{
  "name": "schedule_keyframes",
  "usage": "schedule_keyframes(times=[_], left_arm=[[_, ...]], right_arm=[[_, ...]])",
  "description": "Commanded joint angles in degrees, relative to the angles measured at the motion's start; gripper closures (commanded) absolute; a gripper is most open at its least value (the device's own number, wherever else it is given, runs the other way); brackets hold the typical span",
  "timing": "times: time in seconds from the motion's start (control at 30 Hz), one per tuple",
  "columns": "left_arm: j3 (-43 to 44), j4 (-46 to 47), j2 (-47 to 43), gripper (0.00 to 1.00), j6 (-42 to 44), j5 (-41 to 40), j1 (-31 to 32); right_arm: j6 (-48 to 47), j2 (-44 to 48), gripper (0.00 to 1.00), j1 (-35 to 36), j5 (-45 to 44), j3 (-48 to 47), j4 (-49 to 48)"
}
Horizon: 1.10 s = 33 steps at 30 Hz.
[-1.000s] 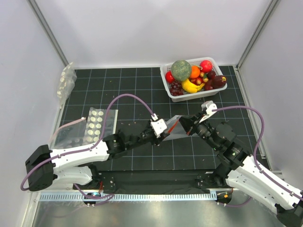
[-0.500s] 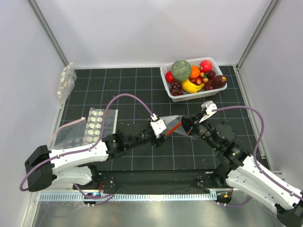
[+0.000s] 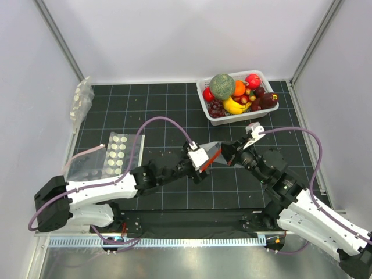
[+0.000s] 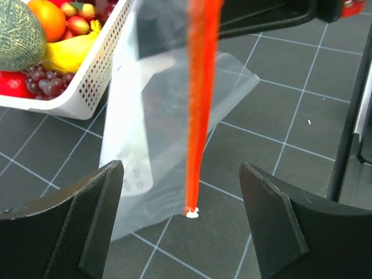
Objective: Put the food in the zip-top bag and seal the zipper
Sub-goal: Open the zipper of the food storage bag.
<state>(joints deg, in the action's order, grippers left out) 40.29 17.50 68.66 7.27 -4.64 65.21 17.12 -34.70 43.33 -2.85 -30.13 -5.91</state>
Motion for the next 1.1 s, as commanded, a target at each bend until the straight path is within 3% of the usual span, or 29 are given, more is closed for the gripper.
schedule_keyframes(times=[0.0, 0.2, 0.3, 0.4, 0.63, 0.7, 0.77, 0.8, 0.87, 0.97, 1.07], left_arm=[[2.95, 5.09, 1.91, 0.14, 2.40, -3.87, 1.41], [4.88, 6.67, 7.27, 0.08, 3.37, -13.62, 2.55], [5.23, 7.29, 7.54, 0.14, 2.84, -15.21, 2.55], [6.90, 4.48, 7.71, 0.32, 2.31, -16.79, 2.55], [7.70, 2.02, 7.36, 0.97, 2.05, -16.01, 2.55], [7.52, 1.75, 5.96, 1.00, 1.96, -15.83, 2.55], [7.43, 0.44, 4.12, 0.69, 1.70, -16.18, 2.47], [7.34, 0.00, 3.41, 0.59, 1.70, -16.19, 2.38], [6.82, -2.02, 0.88, 0.56, 1.70, -13.39, 1.68], [5.85, -3.08, -1.42, 0.26, 1.08, -7.77, -0.07], [6.46, -5.89, -1.95, 0.13, 1.26, -3.10, -0.79]], right_arm=[[2.73, -0.90, 0.99, -0.09, 0.30, -2.57, -1.91], [5.54, -1.60, 0.99, 0.00, 2.06, -2.48, -3.05], [5.81, -1.43, 0.99, 0.00, 2.15, -2.48, -2.88], [5.99, -1.25, 0.99, 0.09, 2.15, -2.39, -2.79], [6.25, -1.25, 0.99, 0.00, 4.35, -2.48, -2.53], [5.64, -0.81, 0.99, 0.00, 4.26, -2.65, -2.00], [5.12, -0.20, 0.99, 0.00, 4.43, -2.92, -1.39], [4.94, 0.15, 0.99, 0.00, 4.43, -2.92, -1.03], [4.24, 1.38, 0.99, 0.09, 4.87, -3.27, -0.51], [3.44, 2.44, 0.99, 0.00, 6.19, -4.84, 1.51], [3.26, 3.32, 0.99, -0.09, 8.21, -6.60, 3.62]])
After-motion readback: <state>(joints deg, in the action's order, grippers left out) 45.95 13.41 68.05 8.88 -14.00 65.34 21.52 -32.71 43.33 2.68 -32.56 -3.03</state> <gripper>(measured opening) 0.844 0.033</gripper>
